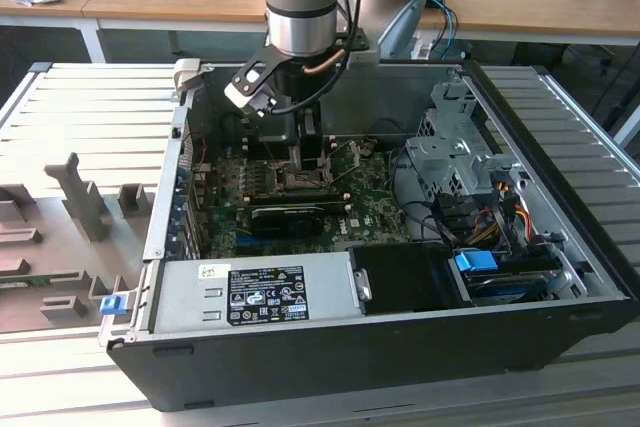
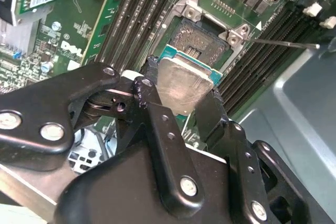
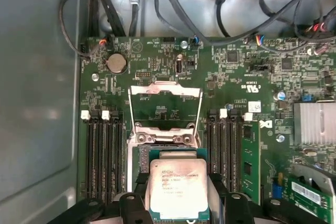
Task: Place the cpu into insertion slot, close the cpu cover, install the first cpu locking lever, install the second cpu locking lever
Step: 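Place the cpu into insertion slot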
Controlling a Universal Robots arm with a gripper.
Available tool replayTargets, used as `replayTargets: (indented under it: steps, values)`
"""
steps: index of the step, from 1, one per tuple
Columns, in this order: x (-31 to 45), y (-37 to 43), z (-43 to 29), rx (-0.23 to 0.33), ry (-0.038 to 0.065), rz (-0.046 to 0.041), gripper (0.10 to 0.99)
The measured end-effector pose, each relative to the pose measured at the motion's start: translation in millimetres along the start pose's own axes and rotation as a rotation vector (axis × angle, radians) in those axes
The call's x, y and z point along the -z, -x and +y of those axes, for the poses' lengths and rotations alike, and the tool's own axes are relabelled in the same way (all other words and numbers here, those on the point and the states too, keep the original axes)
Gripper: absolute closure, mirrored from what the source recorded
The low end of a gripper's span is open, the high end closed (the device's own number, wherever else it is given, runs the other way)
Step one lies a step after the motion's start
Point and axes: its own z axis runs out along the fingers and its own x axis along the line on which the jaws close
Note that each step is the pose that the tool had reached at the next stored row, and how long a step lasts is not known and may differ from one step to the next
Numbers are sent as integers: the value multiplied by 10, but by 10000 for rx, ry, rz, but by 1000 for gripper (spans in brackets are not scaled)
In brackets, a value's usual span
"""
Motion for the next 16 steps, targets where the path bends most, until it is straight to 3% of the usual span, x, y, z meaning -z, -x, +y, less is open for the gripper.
replayTargets:
  steps: [5,9,16]
  values:
    - [-103,-2,-65,74,-1,5,557]
    - [-208,-37,-76,99,-2,7,557]
    - [-317,-96,-85,-43,1,-3,557]
